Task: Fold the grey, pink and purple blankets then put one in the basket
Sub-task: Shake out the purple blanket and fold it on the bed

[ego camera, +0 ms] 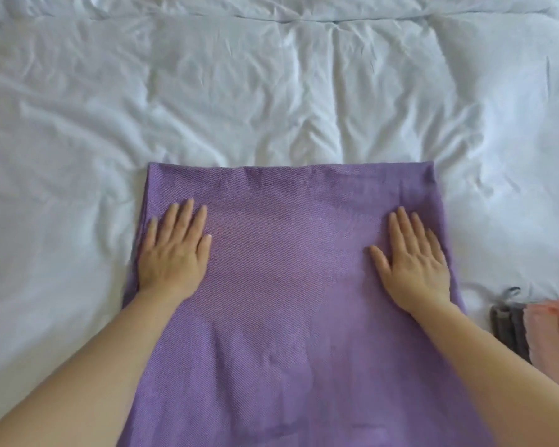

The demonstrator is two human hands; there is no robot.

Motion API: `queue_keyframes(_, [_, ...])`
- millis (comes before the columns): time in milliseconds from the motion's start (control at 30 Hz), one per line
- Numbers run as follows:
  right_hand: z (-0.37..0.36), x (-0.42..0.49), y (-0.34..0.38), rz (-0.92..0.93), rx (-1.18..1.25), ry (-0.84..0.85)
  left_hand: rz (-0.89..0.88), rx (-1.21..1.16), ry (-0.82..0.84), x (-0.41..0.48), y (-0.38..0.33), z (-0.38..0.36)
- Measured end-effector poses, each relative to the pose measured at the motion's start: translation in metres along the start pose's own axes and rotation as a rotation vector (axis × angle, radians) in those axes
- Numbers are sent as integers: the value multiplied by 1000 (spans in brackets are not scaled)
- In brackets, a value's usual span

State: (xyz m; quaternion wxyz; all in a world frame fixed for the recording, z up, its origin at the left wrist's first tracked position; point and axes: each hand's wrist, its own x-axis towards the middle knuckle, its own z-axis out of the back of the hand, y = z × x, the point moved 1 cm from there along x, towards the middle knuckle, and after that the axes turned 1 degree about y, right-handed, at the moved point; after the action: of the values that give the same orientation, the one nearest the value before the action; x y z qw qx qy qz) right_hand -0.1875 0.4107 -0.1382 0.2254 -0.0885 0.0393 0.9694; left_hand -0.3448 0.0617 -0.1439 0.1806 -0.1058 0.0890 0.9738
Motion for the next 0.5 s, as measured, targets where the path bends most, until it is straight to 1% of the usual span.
queue_keyframes(67, [9,-7,-2,-89,35,-14,61,-15,-20,-12,3,9])
queue_keyframes(133, [20,-23,23,-83,118,-80,41,-113,-103,-36,-19,22])
queue_keyframes(200, [20,-54,65,25,227,-121,-118,-214,-155,-76,-59,23])
queue_keyframes(267, [3,-96,100,141,276,-36,-244,-245,-124,-121,-89,11])
queue_keyframes(300, [-6,-115,104,167,267,23,-251,-237,-86,-138,-92,3])
queue_keyframes(367, [-22,-137,84,165,195,64,-189,-200,-42,-154,-76,-16])
queue_keyframes(467, [-26,-147,29,157,47,70,-120,-105,-79,-155,-37,-27])
queue_keyframes(500, [-25,-150,10,126,20,74,-100,-88,-78,-154,-26,-27])
